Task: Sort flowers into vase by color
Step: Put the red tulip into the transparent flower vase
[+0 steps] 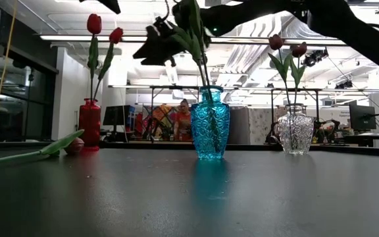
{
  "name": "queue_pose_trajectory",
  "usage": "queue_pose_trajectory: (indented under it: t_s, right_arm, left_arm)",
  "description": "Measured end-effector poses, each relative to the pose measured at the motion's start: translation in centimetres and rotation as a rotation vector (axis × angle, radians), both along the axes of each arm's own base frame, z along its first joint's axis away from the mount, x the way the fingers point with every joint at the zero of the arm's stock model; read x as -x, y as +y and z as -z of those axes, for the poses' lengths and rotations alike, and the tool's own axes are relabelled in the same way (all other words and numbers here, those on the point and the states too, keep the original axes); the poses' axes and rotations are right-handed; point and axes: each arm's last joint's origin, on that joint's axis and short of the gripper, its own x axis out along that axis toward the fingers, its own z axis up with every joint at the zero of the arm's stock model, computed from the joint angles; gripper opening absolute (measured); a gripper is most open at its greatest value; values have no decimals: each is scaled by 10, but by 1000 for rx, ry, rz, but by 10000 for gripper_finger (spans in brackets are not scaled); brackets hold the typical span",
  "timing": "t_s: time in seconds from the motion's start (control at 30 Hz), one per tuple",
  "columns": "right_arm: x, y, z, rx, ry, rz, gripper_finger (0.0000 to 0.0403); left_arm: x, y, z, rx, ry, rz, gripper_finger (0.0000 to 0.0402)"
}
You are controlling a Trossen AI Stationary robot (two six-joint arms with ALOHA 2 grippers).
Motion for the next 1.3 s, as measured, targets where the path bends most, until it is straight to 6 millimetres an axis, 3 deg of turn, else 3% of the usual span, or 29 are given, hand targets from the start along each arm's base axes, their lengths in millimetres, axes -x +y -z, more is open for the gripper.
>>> queue_pose_trajectory:
  t_s: [0.3,0.53,0.77,0.93,1.17,1.3]
  right_arm:
    - [53,-39,-45,43,5,112,243]
    - [96,-47,-82,40,28,160,243]
    - [124,-28,-106,3,92,54,243]
    - [138,-13,-111,-43,164,-40,243]
    - [140,1,-104,-88,245,-146,243]
    - [144,11,-114,-114,208,-211,243]
  left_arm:
    - [-7,-10,-1,-10,-3,14,0]
    - [-16,-21,-6,-71,-42,26,0]
    - [-23,-38,-15,-117,-117,75,0]
    - [-34,-57,-13,-105,-141,126,0]
    - [-60,-102,25,-12,-89,151,0]
    - [-58,-129,49,44,-117,81,0]
